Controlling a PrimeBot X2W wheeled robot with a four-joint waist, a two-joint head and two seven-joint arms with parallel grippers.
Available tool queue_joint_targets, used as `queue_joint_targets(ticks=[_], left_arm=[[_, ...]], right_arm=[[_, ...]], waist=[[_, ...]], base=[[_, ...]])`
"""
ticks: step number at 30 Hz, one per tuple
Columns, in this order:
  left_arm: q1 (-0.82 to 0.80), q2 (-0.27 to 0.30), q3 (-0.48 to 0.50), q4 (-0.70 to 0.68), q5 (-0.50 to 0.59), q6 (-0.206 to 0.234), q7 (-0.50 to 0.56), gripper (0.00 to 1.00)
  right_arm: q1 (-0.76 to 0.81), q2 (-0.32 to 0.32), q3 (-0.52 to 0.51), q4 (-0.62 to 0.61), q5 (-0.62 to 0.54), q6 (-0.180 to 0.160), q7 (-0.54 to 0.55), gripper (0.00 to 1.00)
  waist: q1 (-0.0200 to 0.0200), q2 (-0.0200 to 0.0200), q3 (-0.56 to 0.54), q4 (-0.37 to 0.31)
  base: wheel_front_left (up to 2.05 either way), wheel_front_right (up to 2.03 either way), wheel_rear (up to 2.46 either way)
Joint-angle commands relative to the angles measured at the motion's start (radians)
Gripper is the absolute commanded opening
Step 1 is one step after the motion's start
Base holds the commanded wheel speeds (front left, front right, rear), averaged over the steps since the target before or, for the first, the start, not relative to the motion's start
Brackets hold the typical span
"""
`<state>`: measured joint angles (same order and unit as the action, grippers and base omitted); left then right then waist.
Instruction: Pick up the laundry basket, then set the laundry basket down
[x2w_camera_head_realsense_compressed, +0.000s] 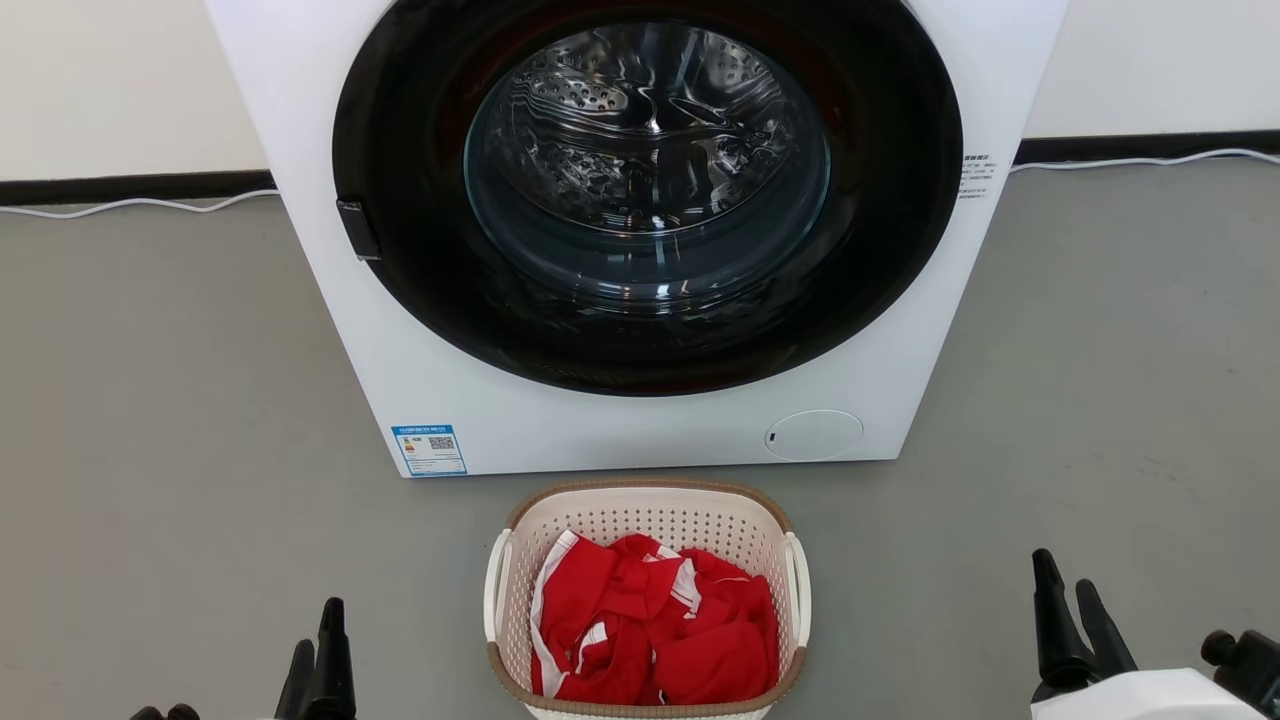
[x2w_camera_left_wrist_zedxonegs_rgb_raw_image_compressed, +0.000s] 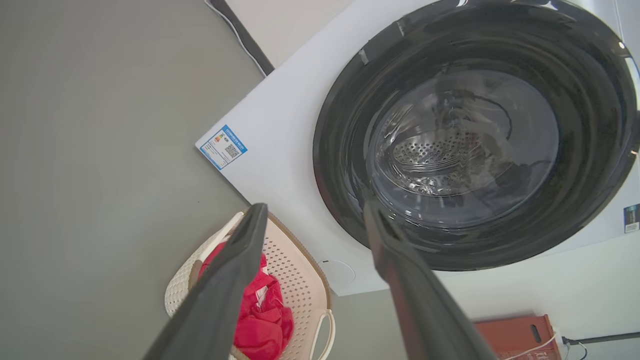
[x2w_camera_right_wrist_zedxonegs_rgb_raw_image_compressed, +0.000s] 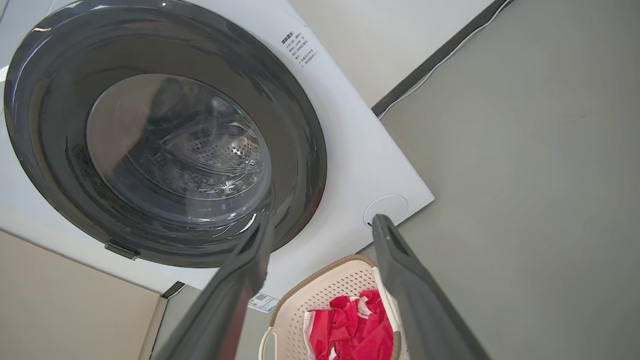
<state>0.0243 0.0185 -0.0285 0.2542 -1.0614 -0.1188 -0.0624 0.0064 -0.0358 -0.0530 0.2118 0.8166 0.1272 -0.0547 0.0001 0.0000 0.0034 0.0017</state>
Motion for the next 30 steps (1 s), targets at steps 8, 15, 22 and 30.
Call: queue_joint_targets(ticks=[8, 15, 22, 30], left_arm=[[-0.012, 0.016, -0.006, -0.038, 0.135, -0.006, -0.033, 1.00], [-0.009, 0.018, -0.014, -0.041, 0.204, -0.007, -0.051, 1.00], [-0.004, 0.020, -0.028, -0.045, 0.288, -0.008, -0.071, 1.00], [-0.002, 0.027, -0.045, -0.059, 0.396, -0.008, -0.094, 1.00]], right_arm=[[-0.014, -0.025, 0.038, -0.038, -0.153, 0.002, -0.041, 1.00], [-0.014, -0.029, 0.054, -0.042, -0.230, 0.002, -0.058, 1.00], [-0.012, -0.031, 0.062, -0.048, -0.318, 0.002, -0.079, 1.00], [-0.003, -0.034, 0.071, -0.048, -0.415, 0.003, -0.102, 1.00]], waist=[[0.0000, 0.0000, -0.001, 0.001], [0.0000, 0.0000, -0.002, 0.002], [0.0000, 0.0000, -0.004, 0.000], [0.0000, 0.0000, -0.005, -0.002]], base=[[0.00, 0.00, 0.00], [0.00, 0.00, 0.00], [0.00, 0.00, 0.00], [0.00, 0.00, 0.00]])
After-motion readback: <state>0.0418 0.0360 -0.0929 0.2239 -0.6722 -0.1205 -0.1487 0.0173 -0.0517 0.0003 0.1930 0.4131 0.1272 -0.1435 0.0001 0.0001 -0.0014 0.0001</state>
